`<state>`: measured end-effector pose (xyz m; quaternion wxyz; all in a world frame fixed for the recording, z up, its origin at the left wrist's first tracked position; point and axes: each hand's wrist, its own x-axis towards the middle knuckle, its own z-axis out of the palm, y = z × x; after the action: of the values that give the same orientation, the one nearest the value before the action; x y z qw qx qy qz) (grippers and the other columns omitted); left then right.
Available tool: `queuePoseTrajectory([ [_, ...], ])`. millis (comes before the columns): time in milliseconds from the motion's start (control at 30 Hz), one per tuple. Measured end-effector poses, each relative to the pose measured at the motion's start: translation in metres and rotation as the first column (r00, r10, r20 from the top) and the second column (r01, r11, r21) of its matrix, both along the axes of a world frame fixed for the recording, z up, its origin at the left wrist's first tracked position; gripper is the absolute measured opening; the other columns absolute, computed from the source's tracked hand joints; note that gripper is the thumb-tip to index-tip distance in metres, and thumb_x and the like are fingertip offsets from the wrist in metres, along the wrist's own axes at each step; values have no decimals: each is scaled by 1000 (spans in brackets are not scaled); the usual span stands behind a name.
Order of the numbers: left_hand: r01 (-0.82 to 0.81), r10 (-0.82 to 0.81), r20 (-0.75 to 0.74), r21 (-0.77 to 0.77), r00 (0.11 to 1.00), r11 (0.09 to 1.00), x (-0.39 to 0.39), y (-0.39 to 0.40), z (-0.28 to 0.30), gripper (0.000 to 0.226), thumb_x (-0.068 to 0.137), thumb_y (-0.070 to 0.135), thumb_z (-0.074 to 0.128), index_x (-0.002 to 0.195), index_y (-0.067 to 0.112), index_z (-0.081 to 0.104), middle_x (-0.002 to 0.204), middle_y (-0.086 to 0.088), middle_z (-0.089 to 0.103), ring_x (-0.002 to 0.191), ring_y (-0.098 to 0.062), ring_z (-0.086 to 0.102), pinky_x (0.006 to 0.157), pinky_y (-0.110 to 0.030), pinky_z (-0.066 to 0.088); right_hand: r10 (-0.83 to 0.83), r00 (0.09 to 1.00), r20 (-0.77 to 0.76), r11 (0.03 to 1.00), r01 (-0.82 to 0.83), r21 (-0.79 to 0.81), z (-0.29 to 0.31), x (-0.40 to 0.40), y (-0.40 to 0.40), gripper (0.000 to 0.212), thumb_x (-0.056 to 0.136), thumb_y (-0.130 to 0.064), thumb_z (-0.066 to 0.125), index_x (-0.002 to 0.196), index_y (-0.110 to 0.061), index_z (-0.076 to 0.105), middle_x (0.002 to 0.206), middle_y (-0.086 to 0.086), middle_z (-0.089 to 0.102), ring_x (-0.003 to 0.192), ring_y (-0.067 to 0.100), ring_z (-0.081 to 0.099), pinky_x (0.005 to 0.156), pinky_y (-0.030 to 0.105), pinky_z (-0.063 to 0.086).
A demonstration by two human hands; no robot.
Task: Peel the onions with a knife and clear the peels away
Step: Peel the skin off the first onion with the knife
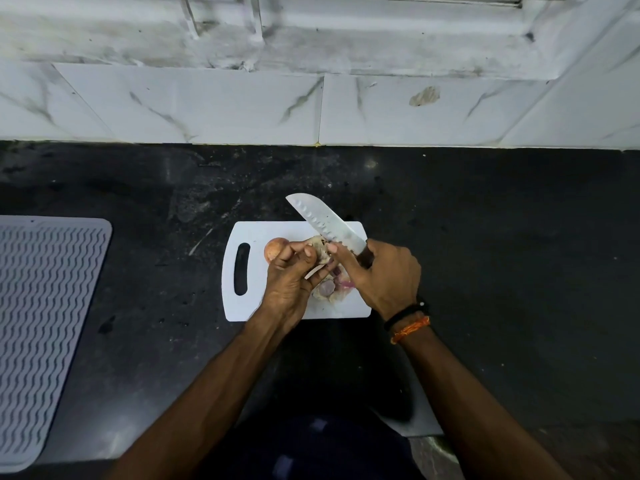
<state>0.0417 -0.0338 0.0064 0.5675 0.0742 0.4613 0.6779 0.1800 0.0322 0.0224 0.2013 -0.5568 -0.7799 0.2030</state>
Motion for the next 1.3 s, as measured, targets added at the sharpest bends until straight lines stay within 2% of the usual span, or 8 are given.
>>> queuePoseTrajectory([
  [200,3,-7,-75,-48,997,999,-2,-1,-2,4,80,19,71,77,17,72,102,-16,71,101,-35,70,93,-48,57,-22,999,43,1000,22,13,-2,-7,2,66,75,-87,42,48,-27,37,44,-15,35,46,8,47,53,24,30],
  [333,48,-46,56,-52,997,997,-4,0,2,24,93,25,62,102,3,64,110,-17,71,108,-30,69,97,-44,56,-54,999,2,997,54,-55,-6,-5,9,80,72,-93,38,54,-18,58,47,-10,50,48,9,53,51,30,44],
  [400,53,-49,76,-53,996,997,-4,0,4,12,99,11,55,98,4,65,104,-11,74,104,-26,71,92,-39,58,-32,999,-30,996,29,-87,-6,-3,10,85,70,-95,35,55,-16,61,47,-6,53,46,10,52,49,33,47],
  [500,-11,15,151,-30,988,999,-3,3,6,31,101,0,47,83,11,71,93,-6,74,91,-19,72,80,-31,61,81,988,-129,987,-98,-130,-4,-2,7,77,75,-84,54,47,-13,53,40,-3,46,40,13,45,46,34,40],
  [667,-73,62,307,25,950,997,-4,5,10,18,86,4,59,74,7,72,106,-18,71,104,-31,70,88,-41,60,-72,950,-305,974,1,-229,-3,8,8,70,77,-77,62,52,-11,61,48,5,58,47,25,57,50,42,48],
  [867,-44,29,340,36,940,998,-3,4,13,22,87,7,59,73,6,75,117,-25,69,106,-38,70,101,-49,52,-43,989,-141,987,20,-161,-1,15,12,70,74,-87,43,57,-21,60,51,-6,59,47,7,55,48,27,39],
  [1100,-49,41,307,18,951,999,-3,3,17,38,97,7,52,67,11,76,101,-16,75,102,-32,71,100,-46,53,-32,995,-93,998,26,-58,-2,10,5,65,77,-85,43,52,-25,44,47,-9,47,44,6,47,49,24,33],
  [1300,-46,71,309,-89,948,995,-1,3,10,35,100,8,51,76,10,77,105,-18,70,102,-30,67,95,-38,56,-35,998,-44,999,36,18,-3,3,-1,69,68,-94,47,63,-25,48,59,-10,52,54,7,53,53,29,46],
])
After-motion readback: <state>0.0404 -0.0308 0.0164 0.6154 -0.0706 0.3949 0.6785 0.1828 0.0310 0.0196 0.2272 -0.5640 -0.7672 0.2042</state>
